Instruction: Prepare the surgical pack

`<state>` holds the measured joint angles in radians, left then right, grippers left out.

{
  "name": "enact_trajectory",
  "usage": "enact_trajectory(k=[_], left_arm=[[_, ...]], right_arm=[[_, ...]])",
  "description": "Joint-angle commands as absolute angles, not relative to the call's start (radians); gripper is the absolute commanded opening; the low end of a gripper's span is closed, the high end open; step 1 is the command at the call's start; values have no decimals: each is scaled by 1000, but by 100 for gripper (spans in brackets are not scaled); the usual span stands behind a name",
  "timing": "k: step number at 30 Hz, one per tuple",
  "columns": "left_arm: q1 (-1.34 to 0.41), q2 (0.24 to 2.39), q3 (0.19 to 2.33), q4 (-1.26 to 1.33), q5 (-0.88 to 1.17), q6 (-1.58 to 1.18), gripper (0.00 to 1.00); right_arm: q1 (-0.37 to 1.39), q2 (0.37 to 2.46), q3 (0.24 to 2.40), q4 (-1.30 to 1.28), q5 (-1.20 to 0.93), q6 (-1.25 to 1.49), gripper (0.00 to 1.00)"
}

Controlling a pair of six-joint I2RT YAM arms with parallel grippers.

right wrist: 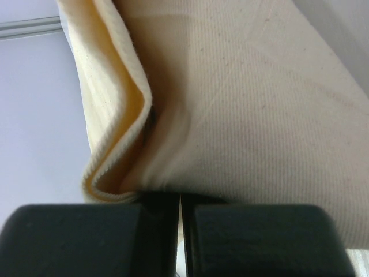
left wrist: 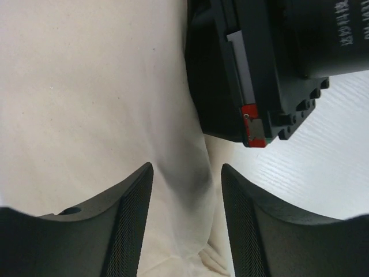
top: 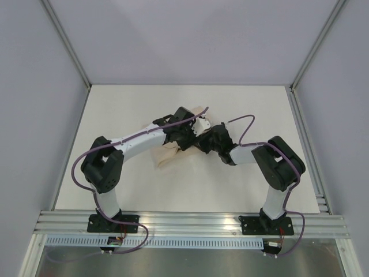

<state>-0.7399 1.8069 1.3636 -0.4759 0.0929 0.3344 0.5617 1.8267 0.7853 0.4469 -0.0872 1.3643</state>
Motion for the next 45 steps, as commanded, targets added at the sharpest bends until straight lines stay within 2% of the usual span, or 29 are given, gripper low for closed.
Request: enact_trajectory(k=[1,5,8,11,14,17,24,29,32,37,39,42,43,45], left_arm=[[-742,1776,1341,-362,46,334,59],[-742,1805,1332,-374,26,327,54],[-742,1810,1313,-351,14,319,42],[-742,1812,1325,-362,12,311,15],[-742,1813,1333,-374,23,314,4],[-742,1816,1336,-379,6,336,0],[-742,1778,1328,-338,-100,396,0],[-775,1724,1200,-203,-158,480,0],[-793,1710,1167,-239,-76,524,10],[-795,1773,1167,-363,90,555,18],[-793,1795,1170,-393,118,557,25],[-793,1793,1173,-422,164,558,36],[-793,1787,1172,-426,181,558,40],[-793,1773,1170,-434,192,558,42]], right_arm=[[557,1818,765,403,-81,1353,2],[557,1813,762,400,-81,1350,2],[557,1812,762,400,-86,1344,2],[557,1799,762,393,-84,1335,2],[552,1766,756,370,-86,1315,2],[537,1712,724,356,-95,1299,2],[473,1507,618,273,-103,1250,3],[385,1408,554,219,-147,1183,3],[347,1355,563,146,-161,1109,3],[327,1325,606,75,-153,1032,3],[321,1328,629,74,-178,1002,4],[307,1373,698,61,-251,950,8],[304,1403,712,63,-288,939,14],[304,1434,751,72,-316,927,19]])
